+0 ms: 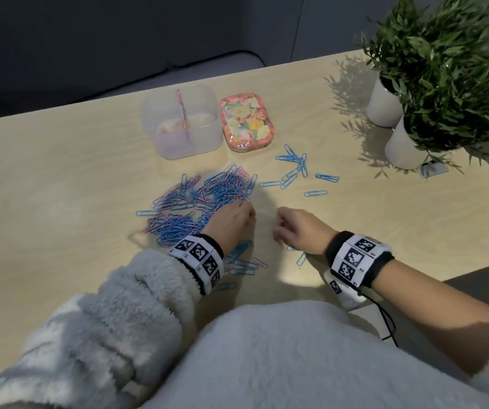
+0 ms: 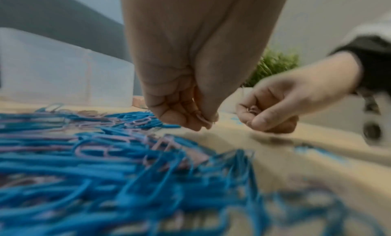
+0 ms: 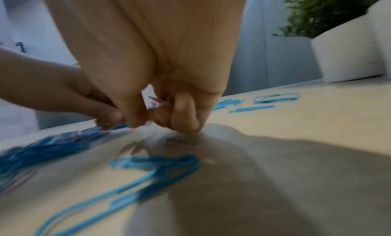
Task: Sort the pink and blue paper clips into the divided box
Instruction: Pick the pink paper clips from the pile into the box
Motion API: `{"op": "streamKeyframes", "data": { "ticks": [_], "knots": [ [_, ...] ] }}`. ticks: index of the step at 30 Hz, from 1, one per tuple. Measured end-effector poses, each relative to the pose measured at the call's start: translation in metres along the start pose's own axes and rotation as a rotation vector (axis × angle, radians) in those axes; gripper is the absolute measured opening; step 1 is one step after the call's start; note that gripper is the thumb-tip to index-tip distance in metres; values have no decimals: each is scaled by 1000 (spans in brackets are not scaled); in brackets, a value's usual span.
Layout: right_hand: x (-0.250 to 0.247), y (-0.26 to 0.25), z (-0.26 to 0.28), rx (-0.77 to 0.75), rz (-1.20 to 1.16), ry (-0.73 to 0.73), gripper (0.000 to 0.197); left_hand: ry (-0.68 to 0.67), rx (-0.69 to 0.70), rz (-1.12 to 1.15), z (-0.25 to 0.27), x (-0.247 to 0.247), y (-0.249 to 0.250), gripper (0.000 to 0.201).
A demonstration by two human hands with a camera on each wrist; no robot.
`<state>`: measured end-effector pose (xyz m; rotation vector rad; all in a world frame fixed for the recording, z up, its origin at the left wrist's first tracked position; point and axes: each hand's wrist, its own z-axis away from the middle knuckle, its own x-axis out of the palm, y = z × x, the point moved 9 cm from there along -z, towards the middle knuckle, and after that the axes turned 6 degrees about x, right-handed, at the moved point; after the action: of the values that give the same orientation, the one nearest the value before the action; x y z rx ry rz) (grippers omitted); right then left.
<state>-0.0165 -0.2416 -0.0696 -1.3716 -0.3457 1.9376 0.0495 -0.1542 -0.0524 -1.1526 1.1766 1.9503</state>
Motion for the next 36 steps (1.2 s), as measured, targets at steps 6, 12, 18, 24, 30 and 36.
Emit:
{"op": "streamKeyframes", "data": {
  "ticks": [6,12,18,24,30,36],
  "knots": [
    [-37,54,15,261,-687,54,23,-130,-208,845,2,3,1,26],
    [-29,57,22,206,-398,75,26,-273,-52,503,5,24,23,32],
    [-16,47,18,217,-38,46,33,-290,215,3,15,38,48,20],
    [-19,30,9,172,17,-67,33,-334,193,14,15,47,49,17],
    [-64,-56,-36,-13,-158,-77,23,-60,187,258,24,4,34,8],
    [-96,-153,-110,-40,-558,-41,22,189,-111,516,51,-43,-45,21]
  ]
}}
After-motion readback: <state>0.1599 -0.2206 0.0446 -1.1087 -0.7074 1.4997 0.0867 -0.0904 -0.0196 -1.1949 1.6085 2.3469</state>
